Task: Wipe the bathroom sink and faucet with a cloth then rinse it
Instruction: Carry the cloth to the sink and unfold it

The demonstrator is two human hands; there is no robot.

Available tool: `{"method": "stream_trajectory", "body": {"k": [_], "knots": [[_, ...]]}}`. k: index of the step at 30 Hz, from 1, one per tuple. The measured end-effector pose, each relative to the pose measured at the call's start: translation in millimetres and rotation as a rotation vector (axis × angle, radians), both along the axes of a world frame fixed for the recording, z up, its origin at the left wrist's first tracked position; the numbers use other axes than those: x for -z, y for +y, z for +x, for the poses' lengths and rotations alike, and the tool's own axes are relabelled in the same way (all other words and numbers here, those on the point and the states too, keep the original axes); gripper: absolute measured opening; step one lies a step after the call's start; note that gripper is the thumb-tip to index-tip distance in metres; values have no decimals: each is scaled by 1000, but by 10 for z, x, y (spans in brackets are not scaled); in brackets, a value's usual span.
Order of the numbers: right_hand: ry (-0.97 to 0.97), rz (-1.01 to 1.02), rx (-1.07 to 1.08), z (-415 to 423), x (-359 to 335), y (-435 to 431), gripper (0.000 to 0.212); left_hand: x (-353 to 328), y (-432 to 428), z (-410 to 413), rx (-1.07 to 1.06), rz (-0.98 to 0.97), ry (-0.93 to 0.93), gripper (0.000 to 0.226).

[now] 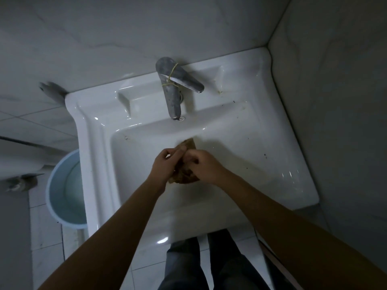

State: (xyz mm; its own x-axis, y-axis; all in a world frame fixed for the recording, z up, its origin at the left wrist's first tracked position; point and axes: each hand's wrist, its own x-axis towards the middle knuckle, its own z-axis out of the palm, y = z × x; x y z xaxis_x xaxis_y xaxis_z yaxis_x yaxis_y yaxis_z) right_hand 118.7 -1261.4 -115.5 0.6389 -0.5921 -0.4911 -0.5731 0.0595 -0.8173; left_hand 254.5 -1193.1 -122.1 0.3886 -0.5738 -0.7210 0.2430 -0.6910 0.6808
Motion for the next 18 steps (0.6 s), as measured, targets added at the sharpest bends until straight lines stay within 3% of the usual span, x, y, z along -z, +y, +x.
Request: {"method": "stream_trajectory", "body": {"k": [2, 4, 5, 9, 11, 14, 18], "knots": [[-8, 58, 144, -51, 60, -56, 27, 37, 95, 59, -31, -15, -8, 24], [42, -29, 223, -129, 139, -167, 28, 26, 166, 104, -45, -24, -13, 4], [74, -51, 212, -162, 153, -215, 34, -12, 185, 105, -30, -26, -11, 7], [82, -35, -104, -155, 76, -310, 66, -207, 167, 87, 157, -77, -30, 16], [68, -109, -249, -95, 10, -309, 55, -305, 141, 111, 246, -101, -92, 14], [110, -264, -318, -97, -81, -307, 19, -372, 162, 196, 291, -139, -208, 12], [138, -345, -273, -196, -169, -345, 17, -436, 229, 272, 194, -171, -248, 14]]}}
